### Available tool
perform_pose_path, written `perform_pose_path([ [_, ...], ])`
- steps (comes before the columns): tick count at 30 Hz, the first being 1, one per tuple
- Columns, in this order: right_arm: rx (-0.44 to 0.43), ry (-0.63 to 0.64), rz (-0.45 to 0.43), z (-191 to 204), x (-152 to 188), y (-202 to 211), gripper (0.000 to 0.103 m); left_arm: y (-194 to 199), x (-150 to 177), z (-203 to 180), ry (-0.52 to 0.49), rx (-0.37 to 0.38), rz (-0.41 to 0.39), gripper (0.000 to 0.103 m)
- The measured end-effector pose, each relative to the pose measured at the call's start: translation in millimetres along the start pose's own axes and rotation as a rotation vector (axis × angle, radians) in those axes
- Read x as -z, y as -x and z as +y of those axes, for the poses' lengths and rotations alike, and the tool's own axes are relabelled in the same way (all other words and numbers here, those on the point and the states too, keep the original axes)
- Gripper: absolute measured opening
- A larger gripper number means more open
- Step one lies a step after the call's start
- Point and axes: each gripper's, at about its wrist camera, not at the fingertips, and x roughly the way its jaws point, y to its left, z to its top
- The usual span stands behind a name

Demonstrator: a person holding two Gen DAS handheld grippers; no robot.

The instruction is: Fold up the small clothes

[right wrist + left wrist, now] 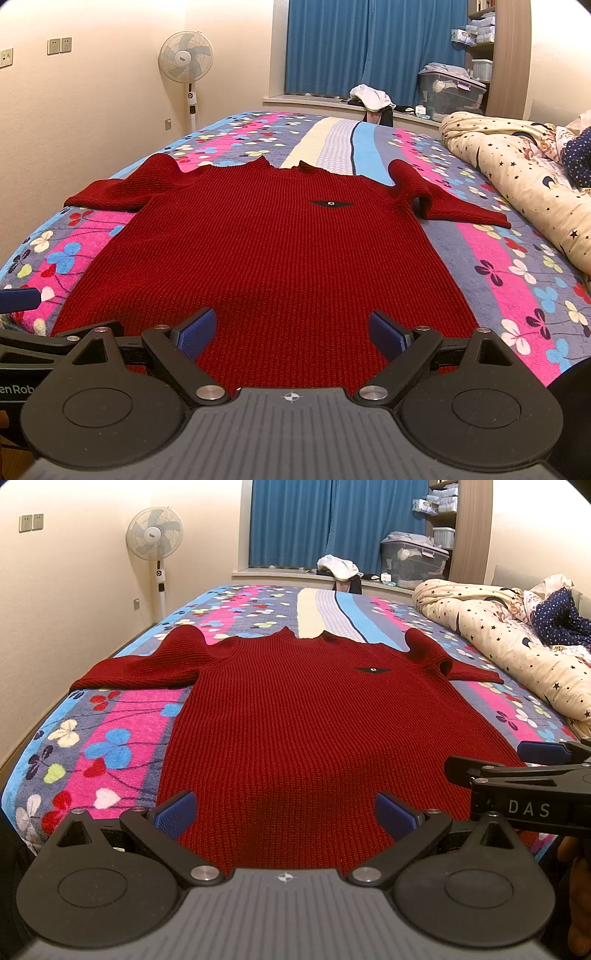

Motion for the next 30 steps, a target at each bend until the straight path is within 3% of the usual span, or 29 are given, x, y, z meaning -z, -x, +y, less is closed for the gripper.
perform_pose_path([
  [30,0.001,-0.009,0.006,1.4,0.3,0.1,0.090,2.6,-1.0,-1.0,0.005,0.006,-0.006,0.102],
])
